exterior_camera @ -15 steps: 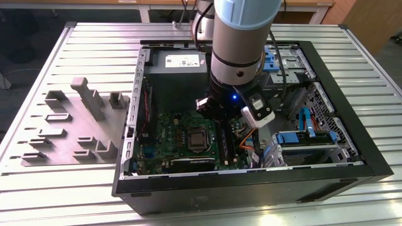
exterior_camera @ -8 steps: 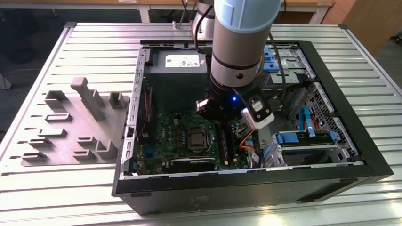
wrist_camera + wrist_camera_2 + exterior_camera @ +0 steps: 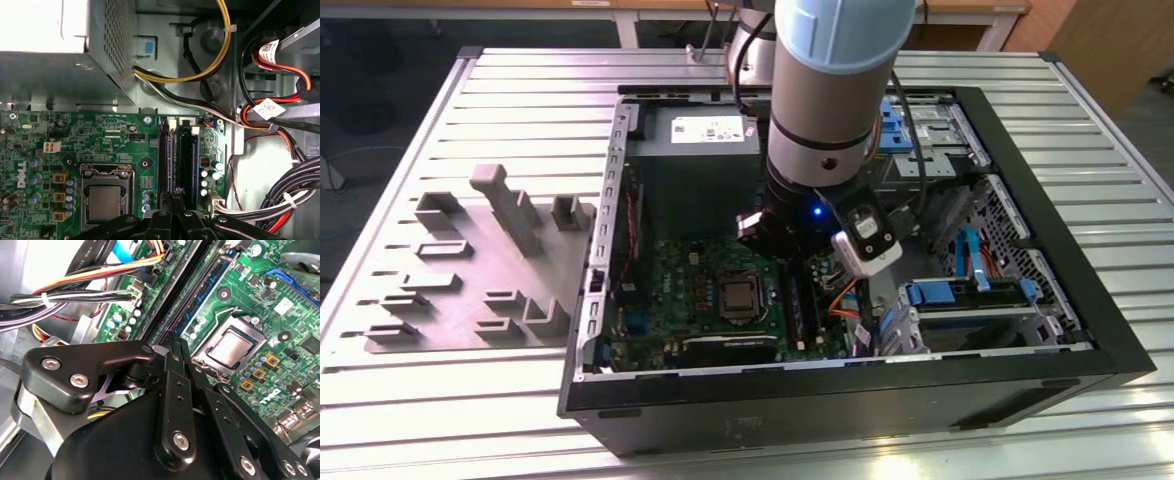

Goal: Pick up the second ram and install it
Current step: 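Insert the second ram into the second slot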

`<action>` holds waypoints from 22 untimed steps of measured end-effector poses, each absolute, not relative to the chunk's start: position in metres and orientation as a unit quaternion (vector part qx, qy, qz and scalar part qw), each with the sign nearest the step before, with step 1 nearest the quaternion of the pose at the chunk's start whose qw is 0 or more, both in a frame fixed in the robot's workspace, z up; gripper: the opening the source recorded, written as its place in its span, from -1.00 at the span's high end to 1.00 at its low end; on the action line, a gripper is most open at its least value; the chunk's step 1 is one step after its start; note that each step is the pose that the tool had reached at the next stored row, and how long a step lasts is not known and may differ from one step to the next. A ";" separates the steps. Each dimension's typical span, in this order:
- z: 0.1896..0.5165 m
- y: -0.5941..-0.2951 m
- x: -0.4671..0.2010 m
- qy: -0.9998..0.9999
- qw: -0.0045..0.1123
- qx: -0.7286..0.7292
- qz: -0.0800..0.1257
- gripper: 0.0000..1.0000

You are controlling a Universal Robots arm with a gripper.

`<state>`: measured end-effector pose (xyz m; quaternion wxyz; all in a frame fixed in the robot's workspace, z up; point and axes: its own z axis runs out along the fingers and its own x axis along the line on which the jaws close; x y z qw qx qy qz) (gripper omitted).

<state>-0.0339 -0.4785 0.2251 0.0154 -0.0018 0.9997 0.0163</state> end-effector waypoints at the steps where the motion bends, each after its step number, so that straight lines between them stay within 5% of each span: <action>1: 0.225 -0.479 -0.034 1.000 0.015 -0.002 0.016 0.76; 22: 0.227 -0.479 -0.034 1.000 0.015 -0.002 0.016 0.76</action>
